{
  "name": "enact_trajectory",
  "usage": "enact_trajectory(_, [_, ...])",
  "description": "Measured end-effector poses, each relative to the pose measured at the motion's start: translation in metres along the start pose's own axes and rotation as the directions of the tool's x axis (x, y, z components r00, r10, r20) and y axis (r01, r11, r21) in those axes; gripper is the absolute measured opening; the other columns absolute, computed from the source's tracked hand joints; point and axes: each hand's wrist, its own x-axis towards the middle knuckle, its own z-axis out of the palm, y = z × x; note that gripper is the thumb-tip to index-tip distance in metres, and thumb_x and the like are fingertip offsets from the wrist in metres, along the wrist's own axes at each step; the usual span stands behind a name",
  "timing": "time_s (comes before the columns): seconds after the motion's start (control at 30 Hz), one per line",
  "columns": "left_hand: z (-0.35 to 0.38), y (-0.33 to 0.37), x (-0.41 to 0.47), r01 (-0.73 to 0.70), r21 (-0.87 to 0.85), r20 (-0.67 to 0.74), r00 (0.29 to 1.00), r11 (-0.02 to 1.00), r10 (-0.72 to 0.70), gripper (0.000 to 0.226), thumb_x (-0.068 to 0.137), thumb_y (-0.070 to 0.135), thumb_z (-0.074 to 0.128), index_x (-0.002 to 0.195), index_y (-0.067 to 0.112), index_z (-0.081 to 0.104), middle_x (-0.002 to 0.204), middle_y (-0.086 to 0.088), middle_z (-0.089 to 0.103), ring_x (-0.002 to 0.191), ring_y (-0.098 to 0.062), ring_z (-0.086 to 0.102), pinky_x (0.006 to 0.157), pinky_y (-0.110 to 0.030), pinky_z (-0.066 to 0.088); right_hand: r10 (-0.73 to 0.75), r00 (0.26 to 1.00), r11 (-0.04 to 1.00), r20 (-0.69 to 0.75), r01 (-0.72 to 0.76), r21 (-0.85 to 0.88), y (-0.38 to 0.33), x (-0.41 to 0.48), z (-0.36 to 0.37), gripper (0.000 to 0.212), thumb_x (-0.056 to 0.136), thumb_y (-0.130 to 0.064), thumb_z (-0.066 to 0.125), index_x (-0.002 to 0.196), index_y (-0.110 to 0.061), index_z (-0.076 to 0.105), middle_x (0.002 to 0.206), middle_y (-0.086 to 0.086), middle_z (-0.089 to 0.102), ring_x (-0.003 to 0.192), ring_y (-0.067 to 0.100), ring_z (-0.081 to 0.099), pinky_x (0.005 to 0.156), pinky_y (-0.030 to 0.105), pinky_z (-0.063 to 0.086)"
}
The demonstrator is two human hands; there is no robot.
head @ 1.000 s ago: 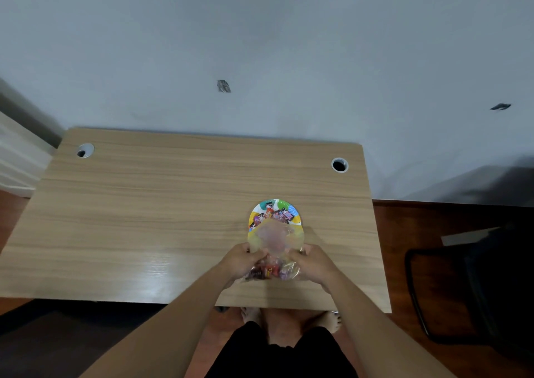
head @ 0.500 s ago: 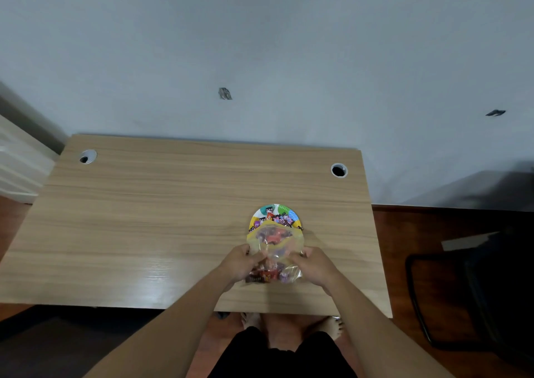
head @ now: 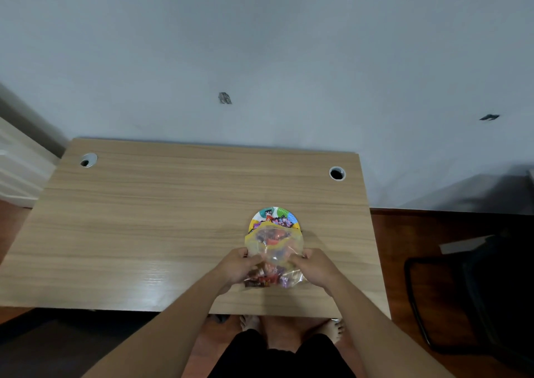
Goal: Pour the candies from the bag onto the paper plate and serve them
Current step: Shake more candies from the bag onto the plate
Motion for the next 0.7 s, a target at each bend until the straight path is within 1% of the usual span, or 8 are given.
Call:
enact_trajectory(0.1, [-0.002, 0.005, -0.008, -0.020, -0.075, 0.041, 0.999, 0.997, 0.024, 0.041, 0.097, 0.036, 0.077, 0.127, 0.007, 0.074, 0.112, -0.015, 0.082, 0.089, -0.023, 0.065, 0.080, -0.037, 0.049, -0.013, 1.000, 1.000, 0.007, 0.013, -0.004, -0.003, -0.002, -0.003, 0.025, 0.095, -0.033, 0.073, 0.080, -0.015, 0.064, 0.063, -0.006, 0.050, 0.058, 0.014, 0.046, 0.053, 0.029, 0.034])
enact_trajectory(0.2, [-0.006, 0.014, -0.015, -0.080, -0.127, 0.087, 0.992, 0.989, 0.092, 0.038, 0.096, 0.046, 0.076, 0.125, 0.021, 0.077, 0.104, -0.003, 0.085, 0.081, -0.017, 0.072, 0.077, -0.035, 0.055, -0.026, 1.000, 0.998, 0.014, 0.025, 0.059, -0.008, -0.002, -0.006, 0.026, 0.098, -0.031, 0.070, 0.091, -0.006, 0.073, 0.077, 0.003, 0.063, 0.068, 0.017, 0.054, 0.058, 0.030, 0.039])
enact_trajectory(0.3, [-0.011, 0.023, -0.019, -0.158, -0.185, 0.056, 0.984, 0.970, 0.171, 0.028, 0.101, 0.048, 0.069, 0.123, 0.031, 0.074, 0.115, 0.003, 0.085, 0.098, -0.021, 0.081, 0.078, -0.036, 0.064, -0.046, 0.999, 0.991, 0.002, 0.046, 0.124, -0.016, -0.003, -0.013, 0.029, 0.100, -0.036, 0.071, 0.097, -0.008, 0.076, 0.087, 0.003, 0.070, 0.071, 0.017, 0.059, 0.060, 0.028, 0.042])
enact_trajectory(0.43, [-0.022, 0.035, -0.020, -0.323, -0.176, -0.008, 0.945, 0.930, 0.326, 0.011, 0.102, 0.025, 0.073, 0.100, 0.015, 0.070, 0.091, 0.002, 0.083, 0.077, -0.008, 0.079, 0.060, -0.021, 0.058, -0.124, 0.992, 0.982, -0.039, 0.128, 0.142, -0.025, -0.004, -0.026, 0.037, 0.096, -0.038, 0.081, 0.102, -0.001, 0.080, 0.085, 0.000, 0.068, 0.074, 0.014, 0.057, 0.062, 0.029, 0.042])
enact_trajectory(0.5, [-0.029, 0.042, -0.018, -0.400, -0.140, -0.038, 0.916, 0.906, 0.399, 0.022, 0.098, 0.012, 0.077, 0.086, 0.011, 0.058, 0.080, -0.009, 0.076, 0.069, -0.011, 0.074, 0.057, -0.019, 0.050, -0.148, 0.987, 0.975, -0.064, 0.156, 0.156, -0.029, -0.003, -0.032, 0.038, 0.093, -0.034, 0.085, 0.104, 0.003, 0.081, 0.084, 0.002, 0.066, 0.078, 0.017, 0.053, 0.066, 0.032, 0.038])
enact_trajectory(0.57, [-0.035, 0.049, -0.017, -0.451, -0.088, -0.045, 0.892, 0.888, 0.449, 0.027, 0.094, 0.006, 0.080, 0.087, 0.008, 0.054, 0.078, -0.024, 0.069, 0.070, -0.016, 0.069, 0.058, -0.022, 0.045, -0.152, 0.986, 0.974, -0.069, 0.161, 0.158, -0.032, -0.002, -0.037, 0.035, 0.090, -0.034, 0.089, 0.093, 0.000, 0.082, 0.079, 0.000, 0.065, 0.073, 0.016, 0.048, 0.063, 0.032, 0.036])
enact_trajectory(0.63, [-0.040, 0.059, -0.018, -0.478, -0.031, -0.035, 0.878, 0.878, 0.476, 0.027, 0.092, 0.007, 0.083, 0.090, 0.005, 0.056, 0.085, -0.012, 0.072, 0.070, -0.004, 0.067, 0.061, -0.016, 0.046, -0.167, 0.984, 0.969, -0.059, 0.175, 0.176, -0.035, -0.002, -0.042, 0.030, 0.088, -0.035, 0.091, 0.090, -0.006, 0.085, 0.078, 0.001, 0.071, 0.073, 0.016, 0.051, 0.068, 0.032, 0.040])
enact_trajectory(0.7, [-0.043, 0.070, -0.021, -0.509, -0.032, -0.022, 0.861, 0.860, 0.509, 0.019, 0.096, 0.013, 0.080, 0.105, 0.003, 0.066, 0.101, -0.004, 0.079, 0.077, 0.004, 0.070, 0.065, -0.009, 0.049, -0.180, 0.983, 0.957, -0.042, 0.185, 0.224, -0.039, -0.003, -0.044, 0.025, 0.087, -0.035, 0.091, 0.099, -0.014, 0.090, 0.094, 0.012, 0.084, 0.083, 0.016, 0.062, 0.079, 0.034, 0.047])
